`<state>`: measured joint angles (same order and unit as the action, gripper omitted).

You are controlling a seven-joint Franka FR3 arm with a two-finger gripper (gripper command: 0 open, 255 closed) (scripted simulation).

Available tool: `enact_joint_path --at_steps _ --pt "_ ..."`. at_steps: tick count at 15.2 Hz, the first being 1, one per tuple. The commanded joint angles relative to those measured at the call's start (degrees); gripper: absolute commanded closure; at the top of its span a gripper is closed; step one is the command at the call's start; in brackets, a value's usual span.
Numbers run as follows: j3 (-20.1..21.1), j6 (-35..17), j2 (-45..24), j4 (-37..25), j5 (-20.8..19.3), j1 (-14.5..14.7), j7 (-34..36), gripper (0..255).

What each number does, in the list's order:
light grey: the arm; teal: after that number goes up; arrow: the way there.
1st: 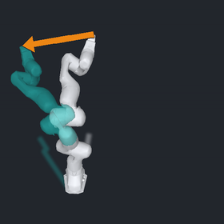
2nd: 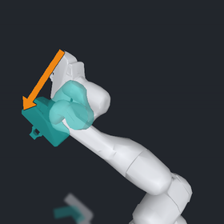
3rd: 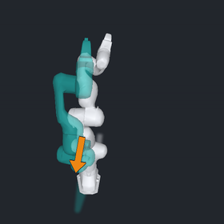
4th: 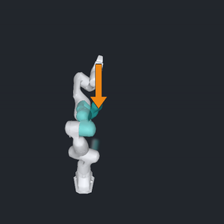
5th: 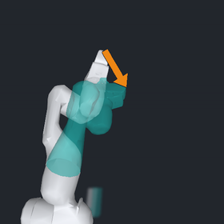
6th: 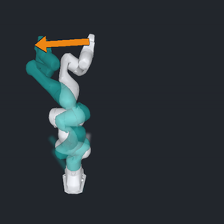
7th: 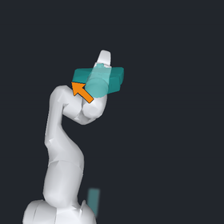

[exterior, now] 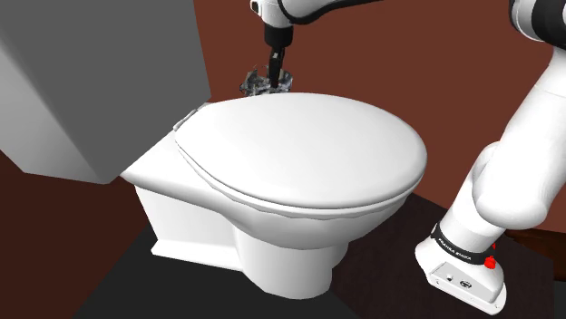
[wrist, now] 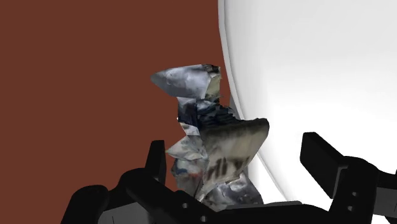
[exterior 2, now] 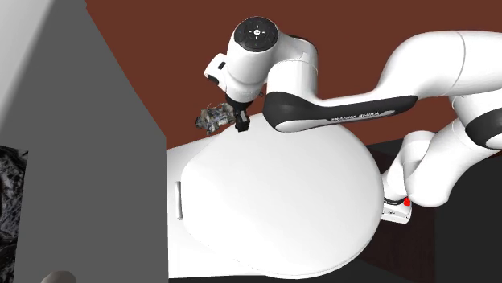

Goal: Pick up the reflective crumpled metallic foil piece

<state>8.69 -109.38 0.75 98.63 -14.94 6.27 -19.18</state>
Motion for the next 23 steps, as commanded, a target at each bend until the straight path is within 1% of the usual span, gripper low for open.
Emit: enact_joint_path --at_steps 1,10,23 --pt "-0.3 -0.5 -0.3 0.8 0.0 -0.2 0.1 255" --pt "-0.3 -0.3 -0.3 0.6 0.0 -0.3 0.0 255" --pt "0.1 9.9 -2.3 -11.8 0.2 0.0 -2.1 255"
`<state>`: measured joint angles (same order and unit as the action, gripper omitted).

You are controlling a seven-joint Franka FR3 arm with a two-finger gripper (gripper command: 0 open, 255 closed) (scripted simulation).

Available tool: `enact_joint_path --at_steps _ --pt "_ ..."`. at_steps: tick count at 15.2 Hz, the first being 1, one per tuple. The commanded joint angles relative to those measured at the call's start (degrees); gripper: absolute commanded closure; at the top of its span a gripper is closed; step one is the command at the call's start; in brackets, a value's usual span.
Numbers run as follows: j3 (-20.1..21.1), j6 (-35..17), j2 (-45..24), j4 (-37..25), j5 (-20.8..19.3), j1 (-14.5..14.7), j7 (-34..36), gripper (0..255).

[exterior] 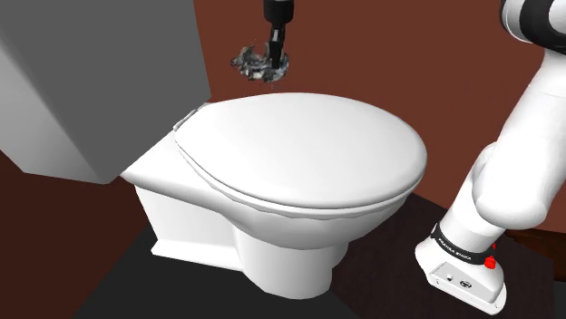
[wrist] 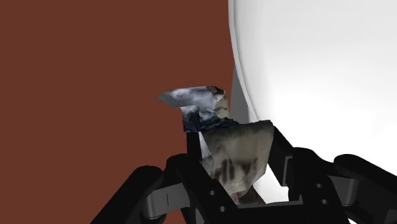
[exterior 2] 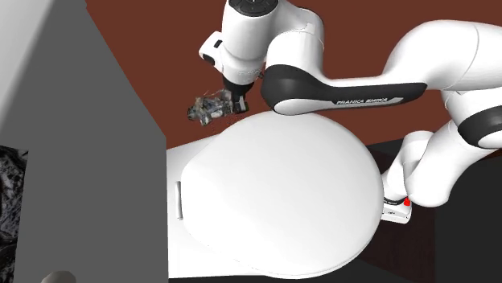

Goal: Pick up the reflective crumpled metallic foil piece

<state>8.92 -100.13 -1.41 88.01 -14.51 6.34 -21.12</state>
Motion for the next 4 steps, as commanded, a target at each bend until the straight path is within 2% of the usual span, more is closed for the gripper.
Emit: enact_joint_path --at_steps 1,4 --pt "-0.1 1.5 -0.4 -2.3 -0.2 -0.1 -0.3 255" --pt "0.0 2.5 -0.7 -3.6 -0.2 0.0 -0.5 255"
